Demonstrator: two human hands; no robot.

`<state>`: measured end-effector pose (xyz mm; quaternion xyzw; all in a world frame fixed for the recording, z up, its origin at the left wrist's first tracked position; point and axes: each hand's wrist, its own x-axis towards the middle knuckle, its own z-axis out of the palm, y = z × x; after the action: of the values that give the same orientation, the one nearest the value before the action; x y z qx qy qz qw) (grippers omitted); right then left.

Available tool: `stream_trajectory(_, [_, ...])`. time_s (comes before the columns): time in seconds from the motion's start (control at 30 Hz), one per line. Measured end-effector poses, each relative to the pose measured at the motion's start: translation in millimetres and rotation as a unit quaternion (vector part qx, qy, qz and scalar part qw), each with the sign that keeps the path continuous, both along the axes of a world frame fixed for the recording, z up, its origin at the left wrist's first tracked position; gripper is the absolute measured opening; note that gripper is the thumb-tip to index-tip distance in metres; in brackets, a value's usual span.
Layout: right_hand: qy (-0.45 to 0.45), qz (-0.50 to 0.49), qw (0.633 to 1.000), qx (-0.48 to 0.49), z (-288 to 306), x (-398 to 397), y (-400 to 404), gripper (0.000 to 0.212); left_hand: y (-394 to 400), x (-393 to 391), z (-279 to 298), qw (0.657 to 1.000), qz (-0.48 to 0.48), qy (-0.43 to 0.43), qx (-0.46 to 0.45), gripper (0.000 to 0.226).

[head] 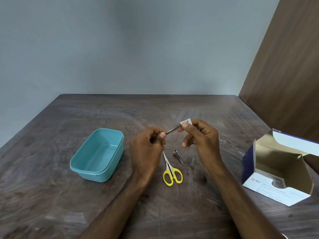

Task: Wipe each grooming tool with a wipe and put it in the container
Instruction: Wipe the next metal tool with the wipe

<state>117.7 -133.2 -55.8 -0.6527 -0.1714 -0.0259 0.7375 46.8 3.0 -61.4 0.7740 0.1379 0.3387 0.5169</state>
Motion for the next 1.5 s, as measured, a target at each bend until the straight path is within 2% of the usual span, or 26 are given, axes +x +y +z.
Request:
stream_trajectory(0.13, [-0.006, -0.004, 1.0, 0.005, 1.2, 0.2, -2.0, 0.011, -2.5, 1.0, -1.7, 0.999, -0.032, 0.026, -0.002, 0.009])
stream_trajectory(0.43, [-0.012, 0.001, 1.0, -0.01, 0.8, 0.7, -1.8, 0.011, -3.4, -0.5, -0.2, 0.996, -0.07, 0.031, -0.051, 0.008])
stream_trajectory(0.6, [-0.024, 0.028, 0.999, -0.029, -1.5, -0.4, 0.7, 0.011, -4.6, 1.2, -1.2, 0.994, -0.092, 0.035, -0.047, 0.011])
stream_trajectory(0.83, [-0.005, 0.034, 0.999, -0.016, -0.8, 0.2, 1.5, 0.017, 0.9, 2.1, -2.4, 0.997, -0.067, 0.016, -0.037, 0.018])
stream_trajectory(1.1, [0.008, -0.003, 1.0, 0.022, 1.9, 1.2, -0.1, 0.014, -0.5, -0.3, 1.0, 0.998, -0.059, 0.007, -0.016, 0.03])
stream_trajectory(1.3, [0.034, -0.033, 0.997, 0.064, 2.4, 4.2, -4.8, 0.006, -0.5, -0.1, 0.3, 0.998, -0.058, 0.003, -0.013, 0.025])
stream_trajectory(1.5, [0.04, -0.01, 0.996, 0.075, 4.3, 4.0, -6.0, 0.005, -1.0, 0.0, 0.2, 0.999, -0.031, 0.009, -0.013, 0.014])
